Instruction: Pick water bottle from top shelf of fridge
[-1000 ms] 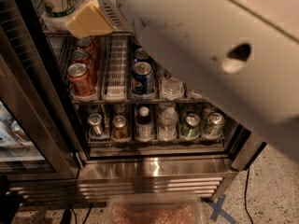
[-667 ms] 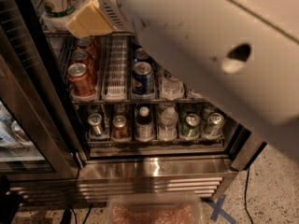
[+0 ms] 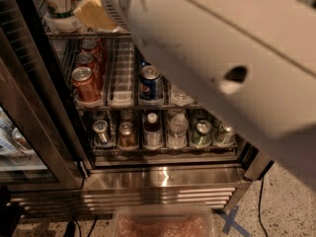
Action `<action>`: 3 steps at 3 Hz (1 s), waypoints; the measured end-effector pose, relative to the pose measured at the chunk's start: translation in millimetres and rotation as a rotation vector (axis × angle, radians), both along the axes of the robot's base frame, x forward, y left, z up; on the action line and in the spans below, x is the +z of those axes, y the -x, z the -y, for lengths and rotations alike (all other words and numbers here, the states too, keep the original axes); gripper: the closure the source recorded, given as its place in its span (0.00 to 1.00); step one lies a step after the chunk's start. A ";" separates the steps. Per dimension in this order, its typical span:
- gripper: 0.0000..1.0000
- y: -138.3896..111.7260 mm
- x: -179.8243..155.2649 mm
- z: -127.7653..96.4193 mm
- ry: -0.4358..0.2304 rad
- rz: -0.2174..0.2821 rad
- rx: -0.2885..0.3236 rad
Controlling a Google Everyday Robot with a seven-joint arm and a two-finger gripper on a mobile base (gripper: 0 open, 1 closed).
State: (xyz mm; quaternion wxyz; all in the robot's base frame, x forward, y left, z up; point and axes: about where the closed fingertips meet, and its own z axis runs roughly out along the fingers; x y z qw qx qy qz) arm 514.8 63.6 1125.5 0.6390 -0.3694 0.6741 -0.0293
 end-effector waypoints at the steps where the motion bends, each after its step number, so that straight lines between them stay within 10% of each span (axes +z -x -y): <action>1: 0.37 -8.7 4.3 -13.7 -0.058 0.031 0.004; 3: 0.27 -42.5 -11.1 -19.0 -0.143 0.001 -0.058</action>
Offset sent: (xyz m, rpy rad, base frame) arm 0.0914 0.0246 -0.0427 0.1213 -0.0695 -0.1359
